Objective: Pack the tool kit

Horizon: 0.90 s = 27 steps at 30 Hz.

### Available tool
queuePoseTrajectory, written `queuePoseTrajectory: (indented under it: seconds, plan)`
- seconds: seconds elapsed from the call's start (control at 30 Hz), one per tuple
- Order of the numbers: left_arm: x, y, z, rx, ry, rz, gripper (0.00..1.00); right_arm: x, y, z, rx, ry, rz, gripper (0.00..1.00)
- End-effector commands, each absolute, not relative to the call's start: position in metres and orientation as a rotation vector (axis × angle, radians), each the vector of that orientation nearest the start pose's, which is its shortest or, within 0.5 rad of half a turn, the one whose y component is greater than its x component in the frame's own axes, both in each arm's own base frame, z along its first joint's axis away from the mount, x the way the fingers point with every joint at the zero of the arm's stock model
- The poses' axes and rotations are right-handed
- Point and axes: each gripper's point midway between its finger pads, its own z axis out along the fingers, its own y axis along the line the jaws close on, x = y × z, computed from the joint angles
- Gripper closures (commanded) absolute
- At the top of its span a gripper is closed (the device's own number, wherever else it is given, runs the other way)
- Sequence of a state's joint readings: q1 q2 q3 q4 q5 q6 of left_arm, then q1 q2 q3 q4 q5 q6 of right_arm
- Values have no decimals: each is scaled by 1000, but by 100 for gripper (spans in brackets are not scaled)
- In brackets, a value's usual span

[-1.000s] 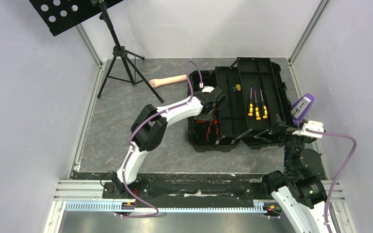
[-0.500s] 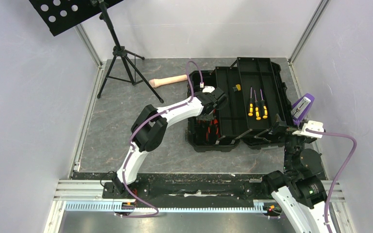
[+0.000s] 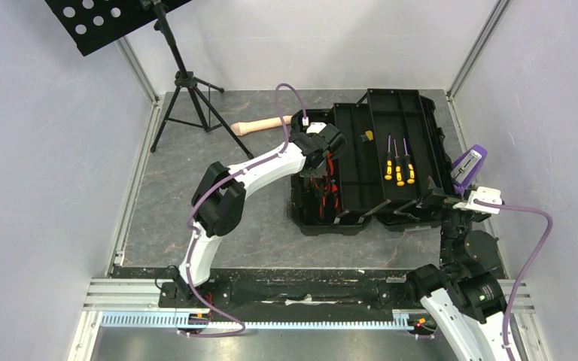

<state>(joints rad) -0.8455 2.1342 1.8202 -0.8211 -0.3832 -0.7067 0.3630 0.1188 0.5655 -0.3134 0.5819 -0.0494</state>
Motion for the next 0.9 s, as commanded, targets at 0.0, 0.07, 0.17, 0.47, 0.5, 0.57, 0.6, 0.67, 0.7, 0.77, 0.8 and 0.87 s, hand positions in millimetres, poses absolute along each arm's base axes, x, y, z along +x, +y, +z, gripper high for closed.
queuePoseTrajectory:
  seconds: [0.0,0.07,0.17,0.47,0.5,0.57,0.6,0.67,0.7,0.77,0.8,0.87]
  plan:
    - [359,-336,105,44,2531,-86,98,195,-33,303,201,1418,-159,2]
    - [360,-334,114,35,2514,-94,98,195,-32,303,200,1418,-158,2]
    - [363,-330,140,13,2459,-121,98,195,-33,304,200,1419,-158,2]
    - [364,-345,236,-63,2265,-438,98,195,-32,303,203,1418,-152,2]
    - [363,-349,247,-74,2246,-483,98,195,-32,304,201,1418,-153,2]
    - [360,-357,264,-92,2218,-581,98,194,-32,305,202,1414,-152,2]
    - [358,-363,272,-105,2208,-642,98,194,-32,305,203,1414,-152,2]
    - [352,-378,283,-120,2192,-774,98,194,-32,305,205,1413,-151,2]
    - [350,-388,287,-132,2181,-846,98,194,-32,305,205,1413,-147,2]
    - [345,-408,289,-136,2186,-981,98,195,-31,304,205,1415,-144,2]
    - [345,-416,287,-152,2196,-1028,98,195,-31,303,203,1416,-141,2]
    - [343,-431,283,-174,2209,-1116,98,195,-31,304,204,1414,-137,2]
